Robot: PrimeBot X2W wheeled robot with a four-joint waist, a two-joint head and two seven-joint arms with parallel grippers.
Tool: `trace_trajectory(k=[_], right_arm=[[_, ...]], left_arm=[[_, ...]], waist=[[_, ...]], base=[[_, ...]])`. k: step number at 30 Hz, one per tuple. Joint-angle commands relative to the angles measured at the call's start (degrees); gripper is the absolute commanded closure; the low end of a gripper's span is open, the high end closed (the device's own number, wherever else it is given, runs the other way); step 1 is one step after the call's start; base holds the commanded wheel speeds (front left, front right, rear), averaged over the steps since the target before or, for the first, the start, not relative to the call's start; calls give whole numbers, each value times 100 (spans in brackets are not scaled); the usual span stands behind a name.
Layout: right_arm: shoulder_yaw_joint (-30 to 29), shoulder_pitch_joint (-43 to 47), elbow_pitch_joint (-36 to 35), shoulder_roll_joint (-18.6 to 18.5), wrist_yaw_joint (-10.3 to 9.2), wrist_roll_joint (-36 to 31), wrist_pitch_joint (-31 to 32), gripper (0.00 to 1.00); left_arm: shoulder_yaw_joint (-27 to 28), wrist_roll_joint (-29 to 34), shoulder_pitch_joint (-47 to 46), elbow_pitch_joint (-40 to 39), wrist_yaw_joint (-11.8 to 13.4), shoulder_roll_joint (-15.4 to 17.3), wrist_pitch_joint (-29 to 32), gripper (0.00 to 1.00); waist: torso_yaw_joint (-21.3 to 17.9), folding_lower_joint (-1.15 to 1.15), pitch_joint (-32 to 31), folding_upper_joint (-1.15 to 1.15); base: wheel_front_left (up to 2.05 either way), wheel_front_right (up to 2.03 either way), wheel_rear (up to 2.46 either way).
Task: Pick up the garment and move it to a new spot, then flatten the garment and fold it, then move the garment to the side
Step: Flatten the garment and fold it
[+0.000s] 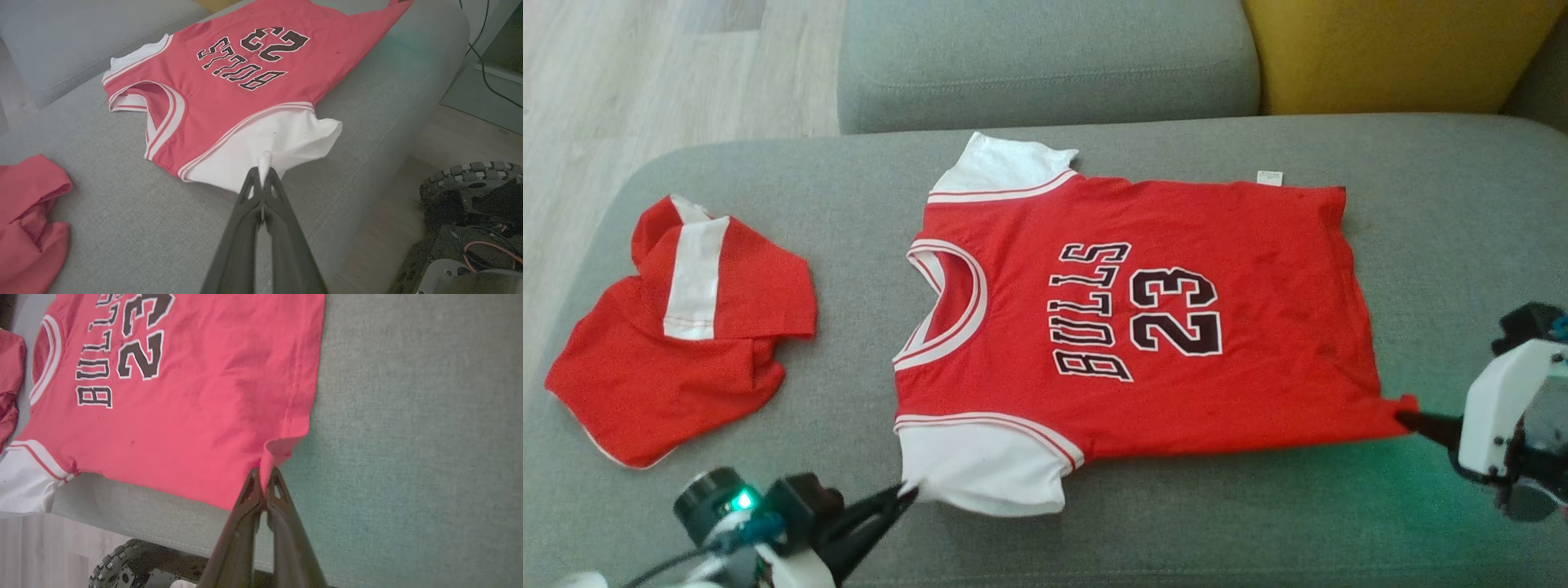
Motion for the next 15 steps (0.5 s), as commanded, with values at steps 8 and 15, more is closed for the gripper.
trace_trajectory(k=[8,15], right_arm=[[-611,-549,-342,173,-4,-387,104,100],[-897,-997,-250,478,-4,-904,197,100]], left_arm=[[728,-124,-1017,-227,109,170,-108,100],[836,-47,-1757,208,30,-44,-135,100]], waist=[[-63,1,335,0],[-107,1,726,0]], base=[[0,0,0],[0,0,0]])
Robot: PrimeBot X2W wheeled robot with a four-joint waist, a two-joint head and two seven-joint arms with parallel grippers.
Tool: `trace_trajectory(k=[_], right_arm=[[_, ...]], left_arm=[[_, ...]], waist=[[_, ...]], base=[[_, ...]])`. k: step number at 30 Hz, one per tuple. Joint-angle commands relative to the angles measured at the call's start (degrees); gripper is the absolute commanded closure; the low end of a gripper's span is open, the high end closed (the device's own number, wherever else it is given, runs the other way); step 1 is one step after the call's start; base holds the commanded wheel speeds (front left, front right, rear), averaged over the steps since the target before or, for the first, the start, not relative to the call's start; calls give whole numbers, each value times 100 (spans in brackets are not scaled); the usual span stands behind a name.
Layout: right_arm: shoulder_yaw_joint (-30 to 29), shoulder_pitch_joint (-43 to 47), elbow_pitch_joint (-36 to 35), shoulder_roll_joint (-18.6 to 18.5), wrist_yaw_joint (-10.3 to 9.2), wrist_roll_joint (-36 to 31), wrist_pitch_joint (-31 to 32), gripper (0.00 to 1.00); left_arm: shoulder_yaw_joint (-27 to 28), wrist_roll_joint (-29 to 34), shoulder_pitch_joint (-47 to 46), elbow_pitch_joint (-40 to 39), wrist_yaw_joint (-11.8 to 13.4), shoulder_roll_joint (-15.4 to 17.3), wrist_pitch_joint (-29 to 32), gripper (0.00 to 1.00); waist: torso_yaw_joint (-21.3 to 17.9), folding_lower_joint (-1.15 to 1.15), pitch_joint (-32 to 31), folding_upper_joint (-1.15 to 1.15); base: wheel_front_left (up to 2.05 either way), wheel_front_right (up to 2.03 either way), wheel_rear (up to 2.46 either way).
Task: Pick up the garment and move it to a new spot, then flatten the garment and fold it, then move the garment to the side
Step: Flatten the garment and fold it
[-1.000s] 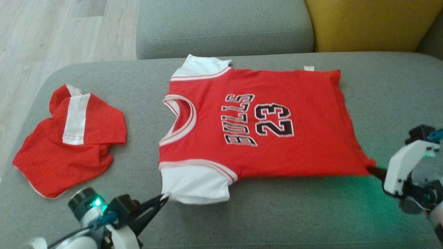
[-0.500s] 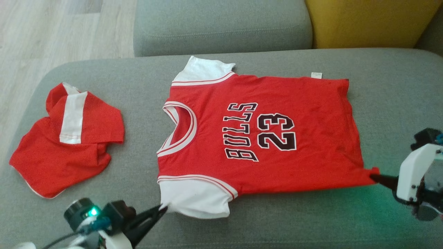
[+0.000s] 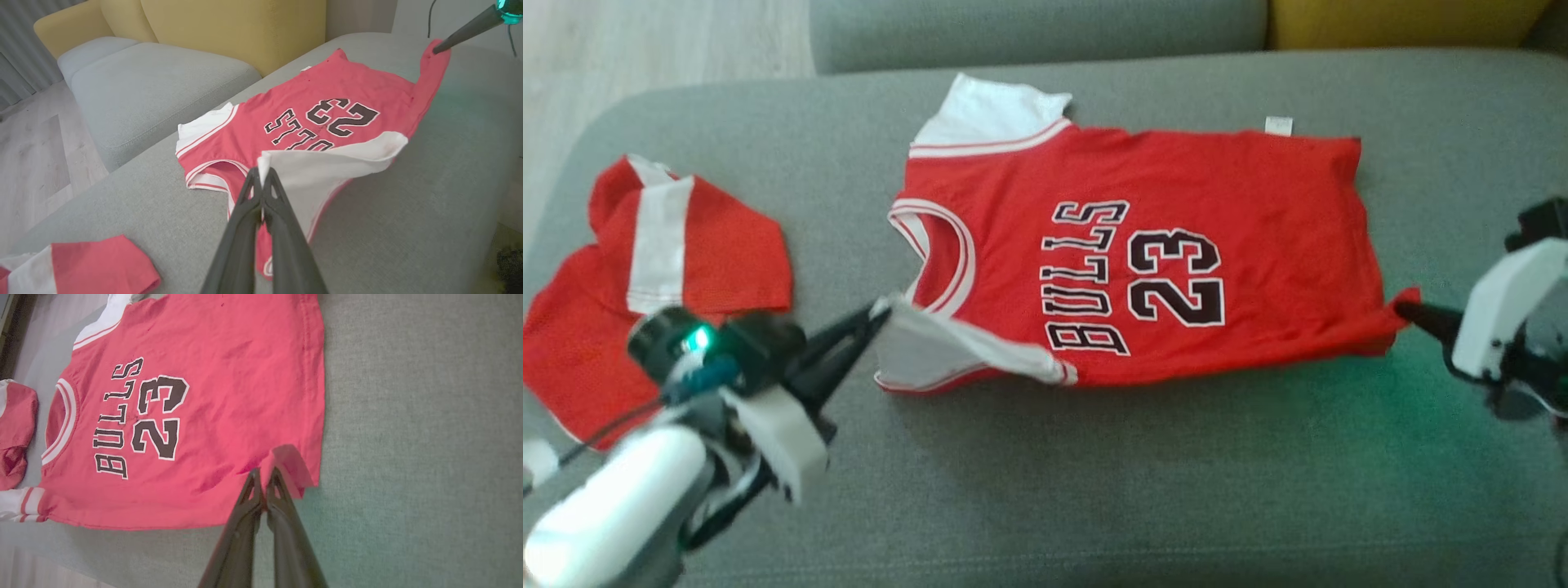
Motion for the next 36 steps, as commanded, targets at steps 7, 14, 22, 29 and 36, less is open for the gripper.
trace_trajectory(k=[7,14,22,29,36], right_arm=[[-172,-775,92,264,-4,-595,-83,100],[-220,-1283,386,510,-4,-919,-382,100],[-65,-1575,632,661,-4,-1055,-812,0],[27,-1454,572,591,-4,-1197,-2033,0],[190,-729,115,486,-4,-1428,-3837,0]], left_arm=[[273,148,-1254,686,-96,-229,-119,100],[132,249,-1994,1496,-152,-502,-300,100],[-100,247,-2476,2384,-151,-792,-438,25],[386,-39,-2438,3014,517,-1204,-773,0],[1688,-653,-1522,2234,1120,-1691,-905,0]], waist=[[-96,0,590,0],[-185,0,940,0],[-244,0,1151,0],[-152,0,1053,0],[-37,0,726,0]], base=[[0,0,0],[0,0,0],[0,0,0],[0,0,0],[0,0,0]])
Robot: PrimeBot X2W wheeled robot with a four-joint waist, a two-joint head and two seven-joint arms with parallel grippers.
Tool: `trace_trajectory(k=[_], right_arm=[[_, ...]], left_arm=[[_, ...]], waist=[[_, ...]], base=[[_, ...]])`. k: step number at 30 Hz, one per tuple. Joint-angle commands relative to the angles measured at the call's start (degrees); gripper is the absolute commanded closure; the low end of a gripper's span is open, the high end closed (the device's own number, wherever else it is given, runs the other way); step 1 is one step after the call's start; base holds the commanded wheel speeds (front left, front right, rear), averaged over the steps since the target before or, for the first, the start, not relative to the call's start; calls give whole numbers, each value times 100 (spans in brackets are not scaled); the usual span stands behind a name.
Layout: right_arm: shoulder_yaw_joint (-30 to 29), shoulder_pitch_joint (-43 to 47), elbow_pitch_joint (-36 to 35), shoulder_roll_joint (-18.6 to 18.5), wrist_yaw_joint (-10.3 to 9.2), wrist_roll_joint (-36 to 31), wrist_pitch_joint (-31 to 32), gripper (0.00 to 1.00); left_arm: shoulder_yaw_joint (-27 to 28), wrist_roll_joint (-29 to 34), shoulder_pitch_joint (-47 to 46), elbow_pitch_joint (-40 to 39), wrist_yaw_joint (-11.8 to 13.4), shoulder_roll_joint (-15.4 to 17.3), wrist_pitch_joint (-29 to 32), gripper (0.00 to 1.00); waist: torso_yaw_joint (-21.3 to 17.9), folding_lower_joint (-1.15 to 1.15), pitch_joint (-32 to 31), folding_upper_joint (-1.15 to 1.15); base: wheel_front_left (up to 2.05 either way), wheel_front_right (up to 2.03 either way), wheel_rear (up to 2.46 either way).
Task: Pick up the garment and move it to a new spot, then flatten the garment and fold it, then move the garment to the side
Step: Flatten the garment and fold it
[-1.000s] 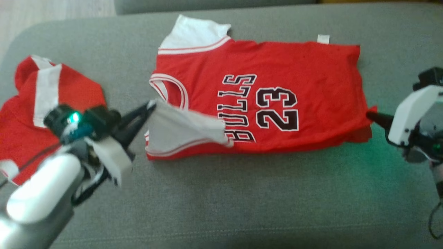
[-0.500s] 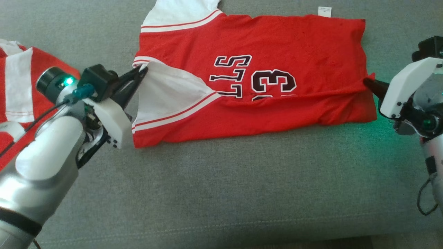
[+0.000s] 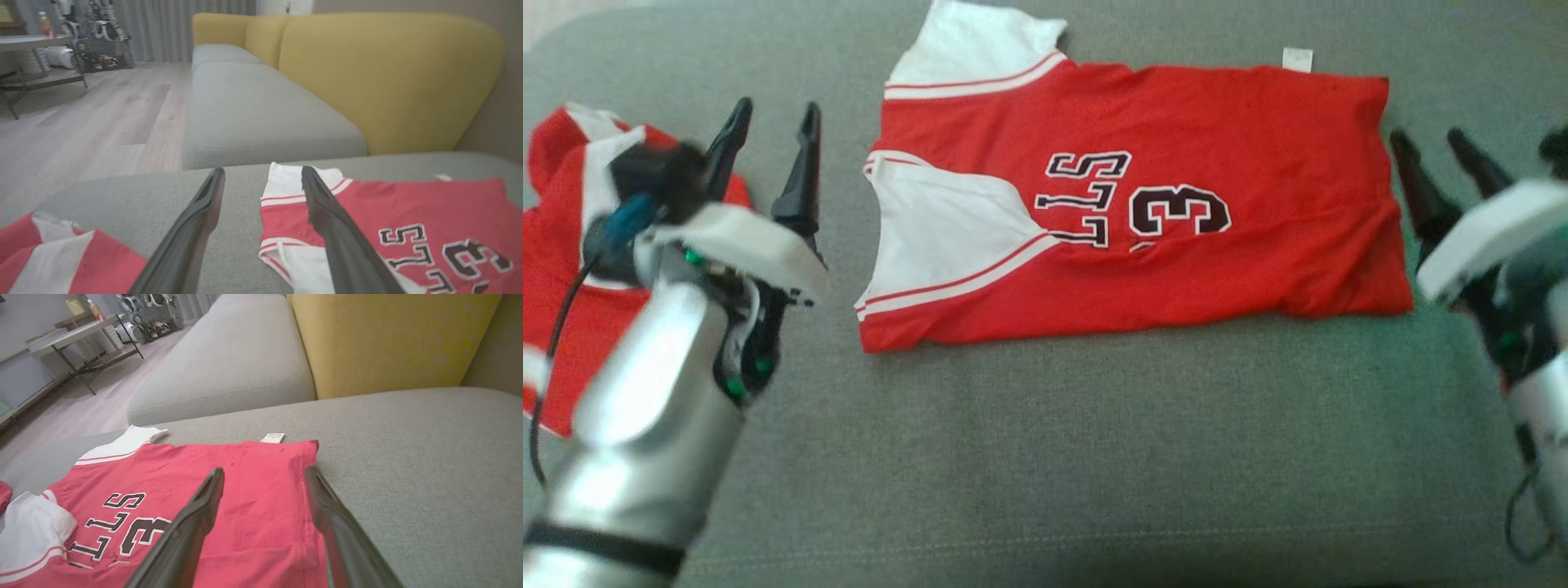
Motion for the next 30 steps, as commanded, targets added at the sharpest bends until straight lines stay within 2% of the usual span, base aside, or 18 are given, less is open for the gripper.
trace_trajectory(k=[1,4,6,10,14,18,25,30], right_arm=[[72,190,-247,-84,-4,-136,-347,0],[88,542,-393,-25,-4,-418,-1030,0],[55,659,-426,23,-4,-503,-1246,0],[-152,1091,-492,273,-4,-942,-1962,0],[-313,1506,-573,565,-4,-1537,-2278,0],[-548,1831,-716,867,-4,-1973,-2393,0],[-713,2038,-888,1167,-4,-2299,-2439,0],[-711,1987,-995,1220,-4,-2334,-2445,0]], left_arm=[[563,1,116,-471,113,75,-67,0],[1256,261,841,-1232,261,-222,-68,0],[1415,468,1080,-1442,320,-319,-68,0],[1713,1053,1937,-1899,235,-844,-69,0],[1917,1375,2513,-1731,59,-1277,-69,0],[2105,1688,2818,-1489,-60,-1514,-69,0],[2350,2021,2917,-1080,-204,-1699,-69,0],[2425,2193,2673,-437,-179,-1729,-70,0]], waist=[[44,0,-124,0],[61,0,-258,0],[63,0,-304,0],[50,0,-470,0],[3,0,-630,0],[-72,0,-739,0],[-253,0,-775,0],[-394,0,-689,0]], base=[[0,0,0],[0,0,0],[0,0,0],[0,0,0],[0,0,0],[0,0,0],[0,0,0],[0,0,0]])
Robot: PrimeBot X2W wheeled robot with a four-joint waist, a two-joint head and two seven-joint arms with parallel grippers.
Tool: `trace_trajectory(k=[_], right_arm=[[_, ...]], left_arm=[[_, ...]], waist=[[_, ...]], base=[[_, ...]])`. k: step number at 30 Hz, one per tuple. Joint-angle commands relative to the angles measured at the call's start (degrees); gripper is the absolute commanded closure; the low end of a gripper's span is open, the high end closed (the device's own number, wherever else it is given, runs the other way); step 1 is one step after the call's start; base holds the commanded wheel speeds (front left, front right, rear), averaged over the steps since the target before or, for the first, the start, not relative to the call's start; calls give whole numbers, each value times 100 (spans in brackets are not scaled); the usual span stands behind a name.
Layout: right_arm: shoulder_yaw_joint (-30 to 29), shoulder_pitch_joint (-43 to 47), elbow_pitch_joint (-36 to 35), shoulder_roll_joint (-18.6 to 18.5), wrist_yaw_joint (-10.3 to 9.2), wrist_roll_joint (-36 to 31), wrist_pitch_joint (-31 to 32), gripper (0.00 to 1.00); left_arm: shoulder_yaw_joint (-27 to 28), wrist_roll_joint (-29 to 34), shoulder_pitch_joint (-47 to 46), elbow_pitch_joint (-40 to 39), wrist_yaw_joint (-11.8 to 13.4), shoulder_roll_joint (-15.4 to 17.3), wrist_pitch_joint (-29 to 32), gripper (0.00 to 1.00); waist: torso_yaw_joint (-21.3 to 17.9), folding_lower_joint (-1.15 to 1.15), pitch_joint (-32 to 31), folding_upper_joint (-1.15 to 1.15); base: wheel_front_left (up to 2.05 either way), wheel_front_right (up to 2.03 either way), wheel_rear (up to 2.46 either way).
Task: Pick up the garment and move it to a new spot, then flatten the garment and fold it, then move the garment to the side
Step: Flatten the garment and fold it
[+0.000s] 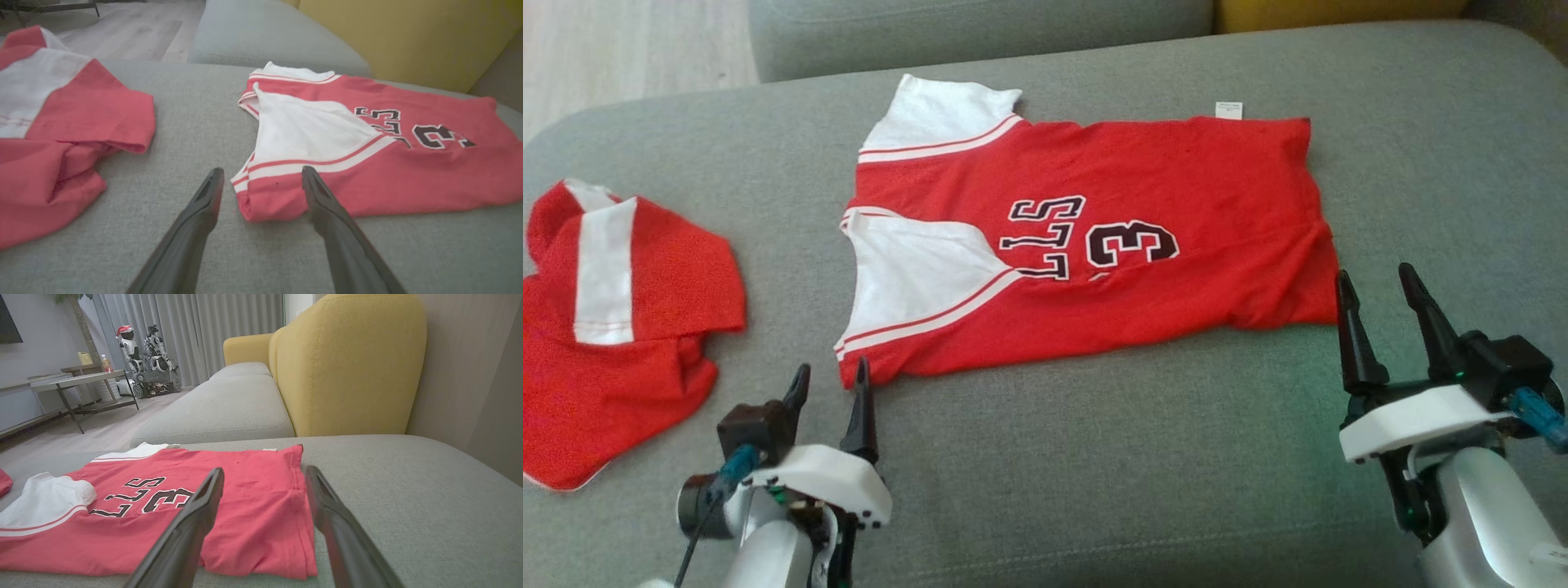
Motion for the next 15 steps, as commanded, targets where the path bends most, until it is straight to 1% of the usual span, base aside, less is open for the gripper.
trace_trajectory(k=[1,6,9,10,11,13,15], right_arm=[[120,-163,-235,-9,-4,-27,-61,0],[177,-217,-301,26,-4,-2,-62,0],[211,-254,-320,43,-4,10,-63,0],[213,-278,-321,52,-4,12,-62,0],[213,-278,-321,52,-4,12,-62,0],[172,-311,-317,68,-4,11,-64,0],[154,-317,-315,74,-4,9,-65,0]], left_arm=[[248,79,-421,62,28,13,-33,0],[318,225,-860,949,203,42,-33,0],[333,255,-1101,1449,243,75,-33,0],[300,295,-1232,1807,263,108,-25,0],[300,295,-1232,1807,263,108,-25,0],[302,265,-1422,2256,279,110,11,0],[282,255,-1528,2490,273,106,33,0]], waist=[[-69,0,67,0],[-226,0,209,0],[-317,0,277,0],[-373,0,319,0],[-373,0,319,0],[-422,0,364,0],[-438,0,380,0]], base=[[0,0,0],[0,0,0],[0,0,0],[0,0,0],[0,0,0],[0,0,0],[0,0,0]])
